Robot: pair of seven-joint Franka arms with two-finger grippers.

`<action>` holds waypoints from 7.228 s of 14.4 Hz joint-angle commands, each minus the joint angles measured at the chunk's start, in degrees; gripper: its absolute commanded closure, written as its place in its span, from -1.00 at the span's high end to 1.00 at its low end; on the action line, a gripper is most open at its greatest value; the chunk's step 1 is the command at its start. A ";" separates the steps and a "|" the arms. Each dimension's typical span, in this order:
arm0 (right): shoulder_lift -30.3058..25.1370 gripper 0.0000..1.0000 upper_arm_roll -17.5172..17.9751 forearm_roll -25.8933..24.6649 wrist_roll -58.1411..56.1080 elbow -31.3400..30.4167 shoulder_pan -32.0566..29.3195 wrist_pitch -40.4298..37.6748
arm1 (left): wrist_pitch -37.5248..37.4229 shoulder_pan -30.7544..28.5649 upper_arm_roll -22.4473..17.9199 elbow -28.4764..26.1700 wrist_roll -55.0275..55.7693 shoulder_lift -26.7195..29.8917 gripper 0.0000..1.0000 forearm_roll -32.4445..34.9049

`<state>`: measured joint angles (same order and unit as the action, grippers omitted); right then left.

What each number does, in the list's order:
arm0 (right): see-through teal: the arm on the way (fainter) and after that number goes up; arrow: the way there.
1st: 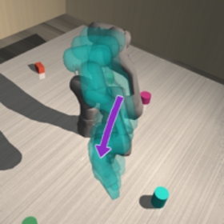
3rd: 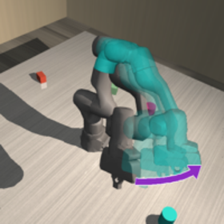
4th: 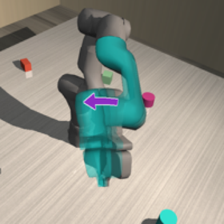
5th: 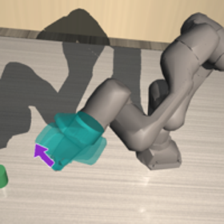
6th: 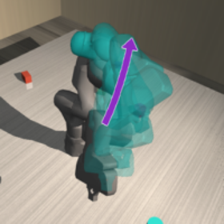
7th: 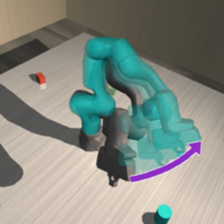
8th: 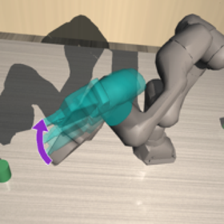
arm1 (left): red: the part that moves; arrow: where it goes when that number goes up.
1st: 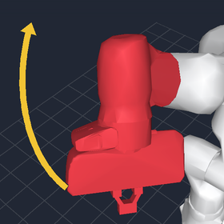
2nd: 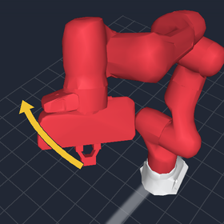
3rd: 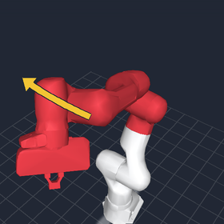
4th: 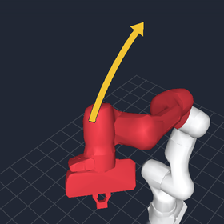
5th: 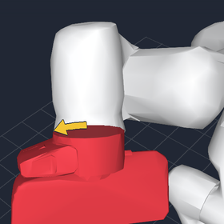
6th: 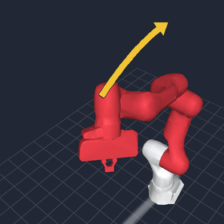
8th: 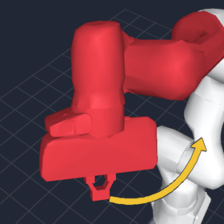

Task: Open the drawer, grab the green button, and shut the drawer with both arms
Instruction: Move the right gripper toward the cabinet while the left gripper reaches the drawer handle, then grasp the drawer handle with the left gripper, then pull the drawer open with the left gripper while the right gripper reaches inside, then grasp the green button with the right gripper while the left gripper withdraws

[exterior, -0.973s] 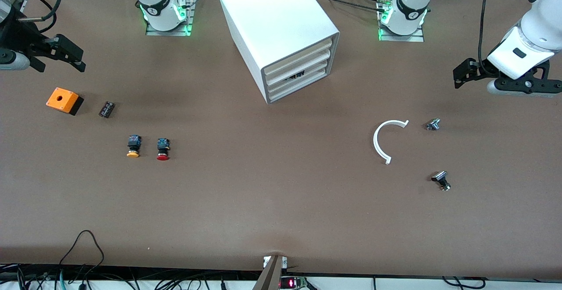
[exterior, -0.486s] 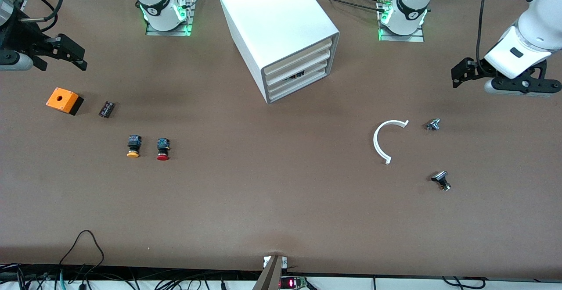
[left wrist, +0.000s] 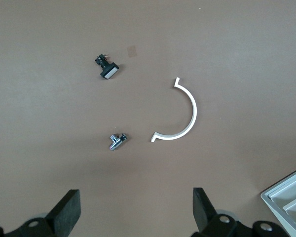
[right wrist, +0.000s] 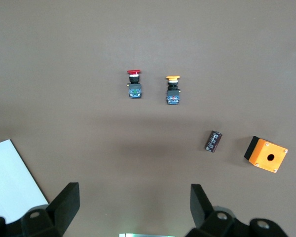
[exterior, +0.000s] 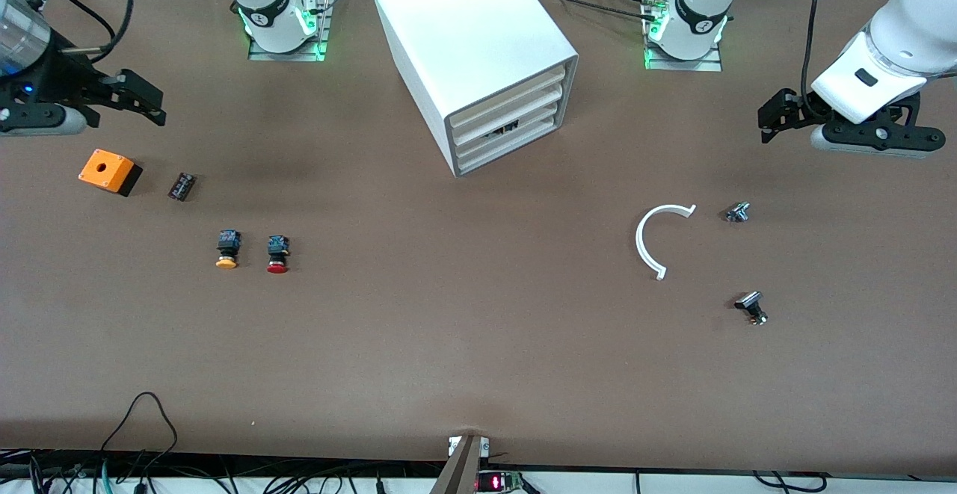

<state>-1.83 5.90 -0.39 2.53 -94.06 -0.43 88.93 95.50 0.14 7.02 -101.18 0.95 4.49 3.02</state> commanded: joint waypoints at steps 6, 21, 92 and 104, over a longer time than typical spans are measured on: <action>6.21 0.99 0.08 -0.14 8.71 0.81 4.64 3.52 | -2.16 -0.05 1.15 4.23 0.36 -2.03 1.00 -0.91; 17.90 0.98 0.08 3.20 26.10 4.57 12.46 13.37 | -21.32 -0.06 1.15 8.46 -0.95 -15.91 1.00 -34.89; 54.12 0.98 1.31 6.19 102.31 36.66 44.54 29.63 | 7.07 -7.35 8.19 -10.09 -59.06 -44.31 1.00 -69.03; 58.34 0.75 1.05 4.61 106.89 36.14 48.41 31.48 | -1.02 -10.69 7.57 2.46 -27.44 -37.81 1.00 -41.90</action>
<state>55.57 7.41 5.19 107.66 -59.10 47.04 120.09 96.46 -10.78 14.91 -101.53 -32.63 -34.89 -44.61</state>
